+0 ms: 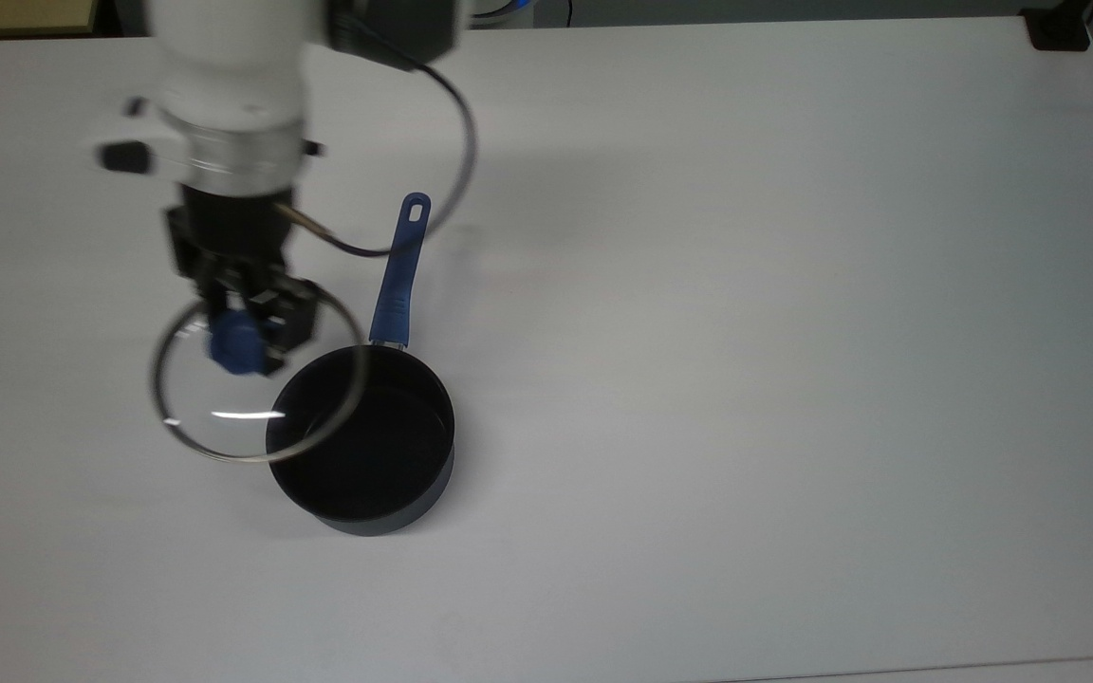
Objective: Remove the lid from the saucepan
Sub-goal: 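Lift the glass lid off the saucepan and carry it beside the pan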
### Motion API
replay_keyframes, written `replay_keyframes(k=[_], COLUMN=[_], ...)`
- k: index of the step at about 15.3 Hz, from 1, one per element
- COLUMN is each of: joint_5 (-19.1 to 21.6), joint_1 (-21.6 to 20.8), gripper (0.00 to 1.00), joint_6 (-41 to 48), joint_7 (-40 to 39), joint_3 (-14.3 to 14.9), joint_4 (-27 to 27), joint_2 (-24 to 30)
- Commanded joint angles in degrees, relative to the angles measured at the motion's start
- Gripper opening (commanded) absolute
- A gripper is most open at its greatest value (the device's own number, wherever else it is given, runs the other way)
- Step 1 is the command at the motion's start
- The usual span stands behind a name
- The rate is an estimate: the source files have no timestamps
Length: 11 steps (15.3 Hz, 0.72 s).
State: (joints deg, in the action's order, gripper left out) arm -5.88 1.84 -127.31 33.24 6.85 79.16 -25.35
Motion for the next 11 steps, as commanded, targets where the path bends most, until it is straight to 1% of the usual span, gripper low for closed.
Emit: replay_keyframes(k=[1, 2, 3, 5, 9, 11], joint_5=[1.8, 2.0, 2.4, 2.5, 2.5, 2.5], joint_1=[5.7, 7.6, 10.3, 12.8, 15.1, 15.1], gripper=[0.4, 0.4, 0.4, 0.4, 0.4, 0.4], joint_6=[-0.3, -0.5, -2.4, -8.2, -18.9, -22.4], joint_7=[-6.5, -7.5, -7.9, -7.9, -7.9, -7.8], joint_3=[0.1, 0.0, -0.1, -0.4, -0.7, -0.7], joint_4=[4.9, 5.0, 6.3, 10.5, 17.3, 18.9], joint_2=[3.4, 3.1, 2.9, 3.0, 2.3, 1.5])
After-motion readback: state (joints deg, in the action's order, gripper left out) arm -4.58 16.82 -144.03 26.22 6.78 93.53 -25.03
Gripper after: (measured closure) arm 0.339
